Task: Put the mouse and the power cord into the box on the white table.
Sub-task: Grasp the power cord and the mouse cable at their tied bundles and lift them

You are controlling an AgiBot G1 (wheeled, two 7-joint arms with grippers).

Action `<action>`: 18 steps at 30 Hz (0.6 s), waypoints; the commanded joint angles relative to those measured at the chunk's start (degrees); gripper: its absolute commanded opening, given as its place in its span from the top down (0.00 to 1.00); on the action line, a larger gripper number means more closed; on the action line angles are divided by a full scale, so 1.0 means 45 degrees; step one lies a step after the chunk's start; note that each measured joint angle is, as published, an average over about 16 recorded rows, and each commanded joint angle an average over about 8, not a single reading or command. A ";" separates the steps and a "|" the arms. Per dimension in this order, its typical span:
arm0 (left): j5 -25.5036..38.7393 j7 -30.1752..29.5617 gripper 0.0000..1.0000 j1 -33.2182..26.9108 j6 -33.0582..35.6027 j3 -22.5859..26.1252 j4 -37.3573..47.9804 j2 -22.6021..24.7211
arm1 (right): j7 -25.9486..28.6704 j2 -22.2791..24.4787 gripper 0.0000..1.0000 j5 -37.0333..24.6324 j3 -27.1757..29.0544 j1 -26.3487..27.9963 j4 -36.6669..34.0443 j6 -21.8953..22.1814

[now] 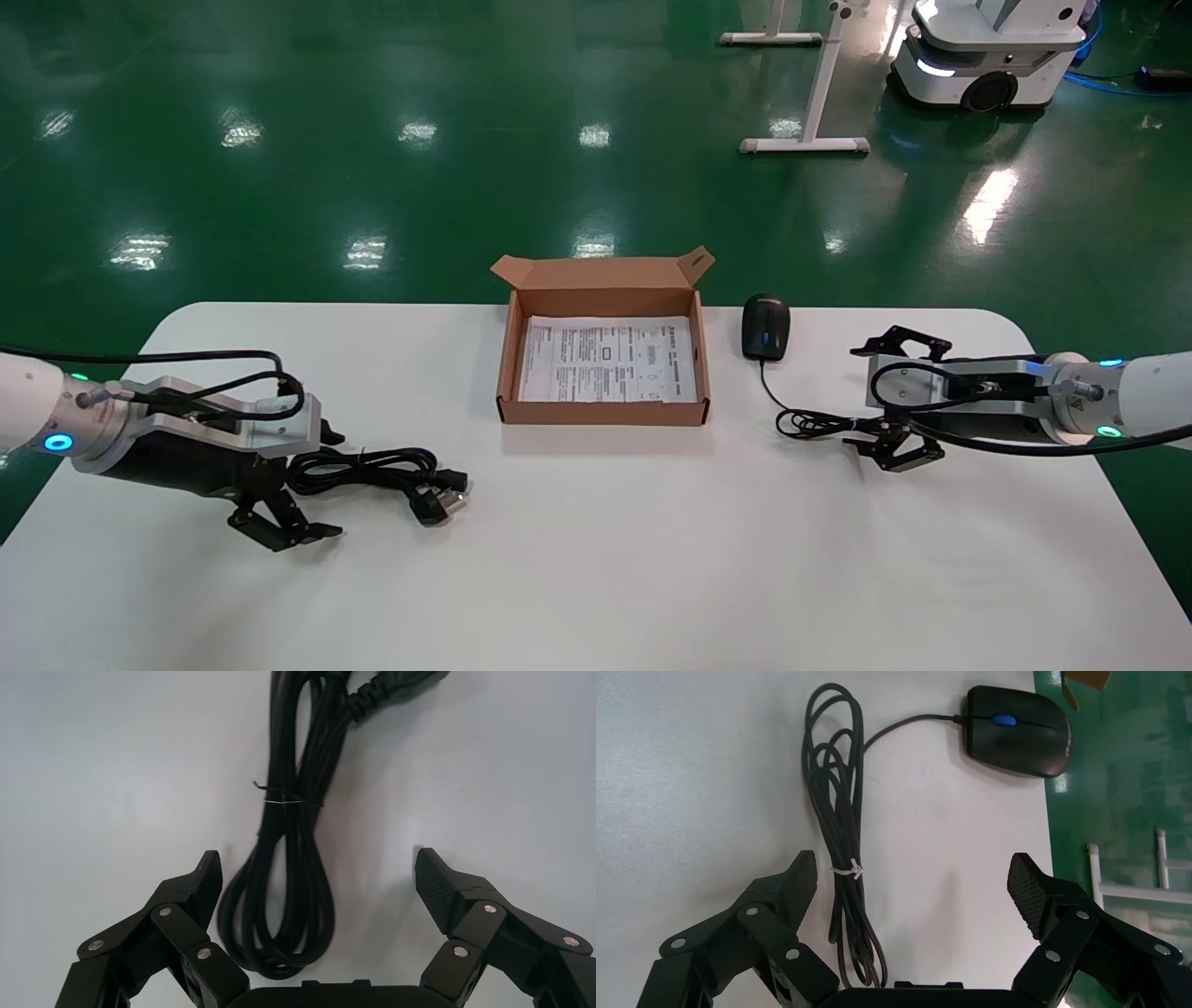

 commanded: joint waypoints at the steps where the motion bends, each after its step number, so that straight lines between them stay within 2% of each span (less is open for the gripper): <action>1: -0.0013 0.0153 0.59 0.0009 -0.0097 -0.0011 0.0152 0.0069 | -0.0024 -0.0019 0.73 0.0016 0.0012 0.0004 -0.0089 0.0099; 3: -0.0042 0.0263 0.84 -0.0027 -0.0115 -0.0034 0.0248 0.0100 | -0.0029 -0.0021 0.98 0.0036 0.0028 0.0017 -0.0160 0.0135; 4: -0.0054 0.0303 0.95 -0.0045 -0.0117 -0.0042 0.0285 0.0111 | -0.0032 -0.0022 1.00 0.0043 0.0033 0.0022 -0.0188 0.0148; 5: -0.0059 0.0334 1.00 -0.0061 -0.0116 -0.0047 0.0318 0.0119 | -0.0034 -0.0025 1.00 0.0047 0.0037 0.0027 -0.0210 0.0158; 18: -0.0074 0.0324 1.00 -0.0070 -0.0096 -0.0057 0.0284 0.0103 | -0.0038 -0.0010 1.00 0.0058 0.0044 0.0012 -0.0186 0.0138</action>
